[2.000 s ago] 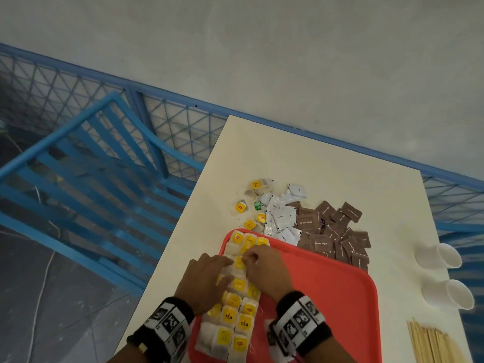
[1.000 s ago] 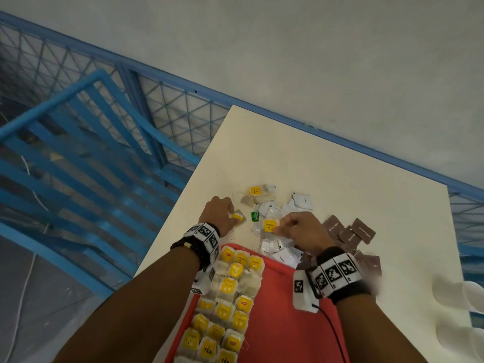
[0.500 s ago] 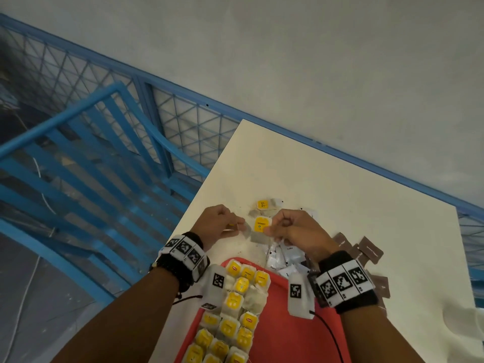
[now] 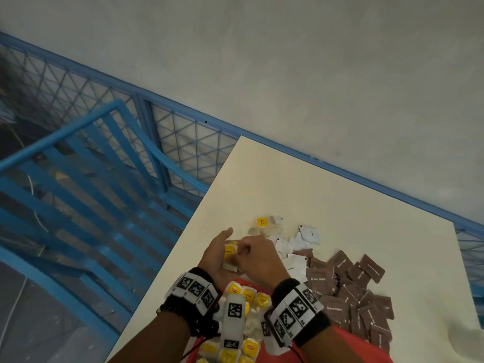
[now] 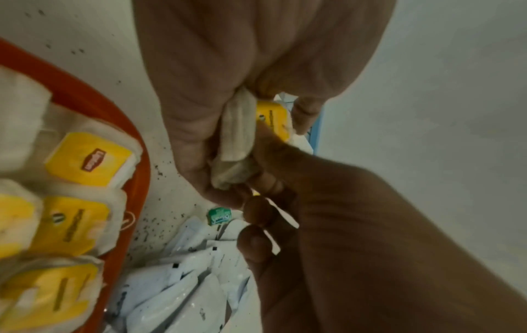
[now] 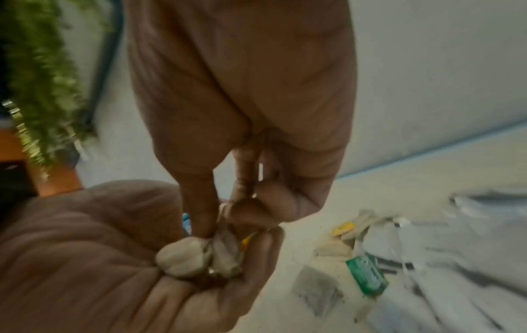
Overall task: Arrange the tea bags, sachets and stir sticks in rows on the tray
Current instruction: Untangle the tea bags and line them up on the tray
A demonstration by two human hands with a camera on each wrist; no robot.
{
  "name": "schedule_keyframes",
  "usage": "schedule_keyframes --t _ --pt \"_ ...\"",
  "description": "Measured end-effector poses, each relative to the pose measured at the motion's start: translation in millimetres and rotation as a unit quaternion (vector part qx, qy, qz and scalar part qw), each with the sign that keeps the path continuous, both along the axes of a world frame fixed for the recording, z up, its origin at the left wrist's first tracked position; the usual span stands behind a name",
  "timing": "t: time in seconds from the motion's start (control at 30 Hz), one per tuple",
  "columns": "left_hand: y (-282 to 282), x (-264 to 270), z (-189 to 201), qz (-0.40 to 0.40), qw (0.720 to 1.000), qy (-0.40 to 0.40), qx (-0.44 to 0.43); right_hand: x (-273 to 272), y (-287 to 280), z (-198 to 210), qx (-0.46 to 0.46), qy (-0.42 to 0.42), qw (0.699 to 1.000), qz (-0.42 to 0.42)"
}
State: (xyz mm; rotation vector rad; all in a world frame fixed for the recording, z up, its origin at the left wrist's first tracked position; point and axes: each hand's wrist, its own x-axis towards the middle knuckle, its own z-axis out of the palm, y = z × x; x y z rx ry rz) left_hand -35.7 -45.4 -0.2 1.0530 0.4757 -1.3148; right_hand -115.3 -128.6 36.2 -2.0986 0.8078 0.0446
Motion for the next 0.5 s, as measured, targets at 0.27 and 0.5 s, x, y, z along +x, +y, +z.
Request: schedule_keyframes --t 0.27,0.5 --pt "13 16 -5 -0.033 0.995 -0.076 0.059 24 -55 -22 -0.193 0.189 0.963 -0.022" --pt "38 26 -3 -0.068 0.992 -0.075 0.076 44 -44 -38 -0.251 0.285 0.923 0.054"
